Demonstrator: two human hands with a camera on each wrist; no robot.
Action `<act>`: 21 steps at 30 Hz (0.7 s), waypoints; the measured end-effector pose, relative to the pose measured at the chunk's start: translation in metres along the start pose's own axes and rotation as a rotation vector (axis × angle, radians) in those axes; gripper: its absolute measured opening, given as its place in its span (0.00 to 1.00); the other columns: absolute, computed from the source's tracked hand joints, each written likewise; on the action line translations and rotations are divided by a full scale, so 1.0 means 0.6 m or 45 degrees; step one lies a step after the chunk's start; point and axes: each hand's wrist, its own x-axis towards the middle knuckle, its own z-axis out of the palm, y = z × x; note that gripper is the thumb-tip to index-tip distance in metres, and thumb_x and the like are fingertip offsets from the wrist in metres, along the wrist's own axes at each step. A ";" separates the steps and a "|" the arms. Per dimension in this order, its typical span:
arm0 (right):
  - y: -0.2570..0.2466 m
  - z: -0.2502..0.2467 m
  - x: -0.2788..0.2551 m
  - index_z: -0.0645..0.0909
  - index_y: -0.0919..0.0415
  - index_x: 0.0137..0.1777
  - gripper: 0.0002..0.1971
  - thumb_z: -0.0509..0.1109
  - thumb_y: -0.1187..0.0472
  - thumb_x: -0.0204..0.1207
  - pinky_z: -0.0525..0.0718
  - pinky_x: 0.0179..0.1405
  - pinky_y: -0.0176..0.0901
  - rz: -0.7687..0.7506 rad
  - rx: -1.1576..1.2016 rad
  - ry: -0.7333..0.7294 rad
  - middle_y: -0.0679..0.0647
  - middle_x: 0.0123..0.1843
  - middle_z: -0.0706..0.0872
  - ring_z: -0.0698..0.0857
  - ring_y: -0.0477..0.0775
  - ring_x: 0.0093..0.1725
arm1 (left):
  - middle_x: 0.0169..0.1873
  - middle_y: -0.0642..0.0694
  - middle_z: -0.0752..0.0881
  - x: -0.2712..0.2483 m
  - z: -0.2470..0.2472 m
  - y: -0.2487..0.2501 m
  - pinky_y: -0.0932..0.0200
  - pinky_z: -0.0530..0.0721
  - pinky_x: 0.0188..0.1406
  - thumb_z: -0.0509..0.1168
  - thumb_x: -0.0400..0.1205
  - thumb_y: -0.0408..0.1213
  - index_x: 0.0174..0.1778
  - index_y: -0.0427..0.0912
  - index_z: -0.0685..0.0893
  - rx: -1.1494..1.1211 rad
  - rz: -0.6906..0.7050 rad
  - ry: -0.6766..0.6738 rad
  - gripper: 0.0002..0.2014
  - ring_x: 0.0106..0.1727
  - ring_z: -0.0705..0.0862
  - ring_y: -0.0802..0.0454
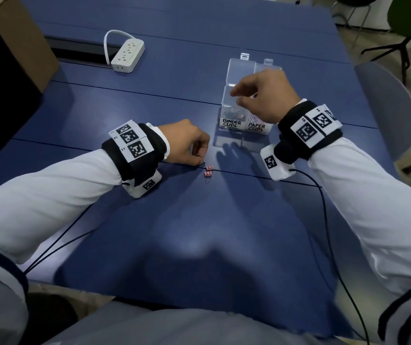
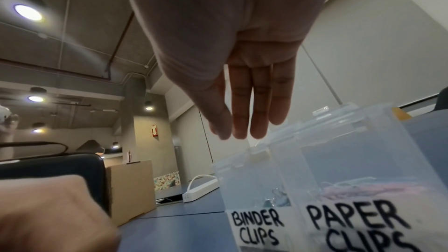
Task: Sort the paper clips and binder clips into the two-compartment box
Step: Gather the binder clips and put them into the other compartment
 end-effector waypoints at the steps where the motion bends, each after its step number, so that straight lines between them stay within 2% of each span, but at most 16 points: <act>1: 0.002 -0.001 -0.009 0.89 0.57 0.53 0.11 0.69 0.65 0.74 0.81 0.55 0.30 -0.011 0.010 0.040 0.54 0.49 0.91 0.87 0.50 0.48 | 0.25 0.60 0.81 0.000 -0.001 0.001 0.65 0.78 0.33 0.72 0.72 0.41 0.36 0.48 0.82 -0.005 0.000 -0.004 0.04 0.29 0.80 0.67; 3: 0.004 -0.004 -0.032 0.90 0.56 0.51 0.11 0.68 0.67 0.74 0.74 0.48 0.17 -0.023 0.039 0.102 0.50 0.47 0.91 0.86 0.45 0.46 | 0.25 0.60 0.81 0.002 -0.008 0.003 0.63 0.80 0.36 0.73 0.71 0.40 0.35 0.48 0.83 -0.005 -0.002 -0.027 0.05 0.30 0.80 0.67; 4: 0.005 -0.004 -0.046 0.90 0.55 0.50 0.11 0.68 0.67 0.74 0.74 0.47 0.15 -0.020 0.054 0.107 0.50 0.45 0.91 0.86 0.45 0.45 | 0.25 0.60 0.82 0.005 -0.016 0.006 0.66 0.79 0.36 0.73 0.71 0.40 0.36 0.48 0.83 -0.001 0.003 -0.032 0.05 0.30 0.80 0.68; 6: 0.006 0.005 -0.076 0.90 0.54 0.46 0.09 0.71 0.65 0.71 0.81 0.51 0.27 -0.003 0.060 0.030 0.48 0.41 0.91 0.88 0.48 0.43 | 0.27 0.59 0.83 0.017 -0.045 0.014 0.75 0.73 0.34 0.73 0.72 0.40 0.37 0.46 0.84 0.019 0.028 0.045 0.05 0.29 0.80 0.67; 8: 0.002 0.023 -0.104 0.89 0.51 0.45 0.07 0.74 0.62 0.69 0.86 0.53 0.41 -0.006 0.010 -0.149 0.47 0.39 0.90 0.88 0.47 0.41 | 0.31 0.56 0.83 0.038 -0.085 0.028 0.73 0.70 0.33 0.73 0.72 0.39 0.38 0.45 0.85 0.040 0.057 0.220 0.04 0.31 0.80 0.60; 10: -0.005 0.044 -0.121 0.89 0.50 0.46 0.08 0.76 0.59 0.68 0.86 0.51 0.42 -0.037 -0.041 -0.308 0.46 0.41 0.91 0.87 0.45 0.40 | 0.34 0.54 0.84 0.068 -0.124 0.043 0.68 0.71 0.40 0.72 0.73 0.41 0.40 0.45 0.85 0.038 0.066 0.384 0.05 0.35 0.81 0.56; 12: -0.014 0.063 -0.129 0.89 0.49 0.49 0.10 0.76 0.58 0.67 0.83 0.49 0.37 -0.059 -0.073 -0.411 0.44 0.45 0.91 0.83 0.41 0.39 | 0.37 0.52 0.86 0.103 -0.150 0.055 0.68 0.71 0.44 0.72 0.73 0.43 0.41 0.44 0.85 0.020 0.055 0.479 0.07 0.37 0.82 0.56; 14: -0.024 0.077 -0.130 0.88 0.48 0.51 0.13 0.76 0.56 0.65 0.81 0.49 0.35 -0.063 -0.083 -0.468 0.43 0.48 0.90 0.81 0.41 0.40 | 0.39 0.51 0.87 0.135 -0.156 0.062 0.66 0.71 0.47 0.73 0.73 0.44 0.42 0.45 0.85 0.038 0.025 0.477 0.08 0.38 0.81 0.55; 17: -0.037 0.087 -0.129 0.87 0.52 0.55 0.17 0.78 0.57 0.65 0.80 0.49 0.35 -0.085 -0.101 -0.502 0.47 0.51 0.90 0.84 0.46 0.43 | 0.41 0.50 0.89 0.166 -0.139 0.064 0.59 0.81 0.51 0.74 0.72 0.43 0.41 0.46 0.86 0.059 -0.017 0.367 0.07 0.37 0.80 0.55; 21: -0.052 0.095 -0.129 0.86 0.52 0.58 0.20 0.79 0.55 0.64 0.84 0.51 0.42 -0.148 -0.151 -0.524 0.49 0.52 0.90 0.85 0.49 0.44 | 0.48 0.49 0.89 0.168 -0.122 0.048 0.62 0.77 0.51 0.75 0.72 0.50 0.52 0.49 0.88 0.075 -0.031 0.336 0.15 0.41 0.80 0.55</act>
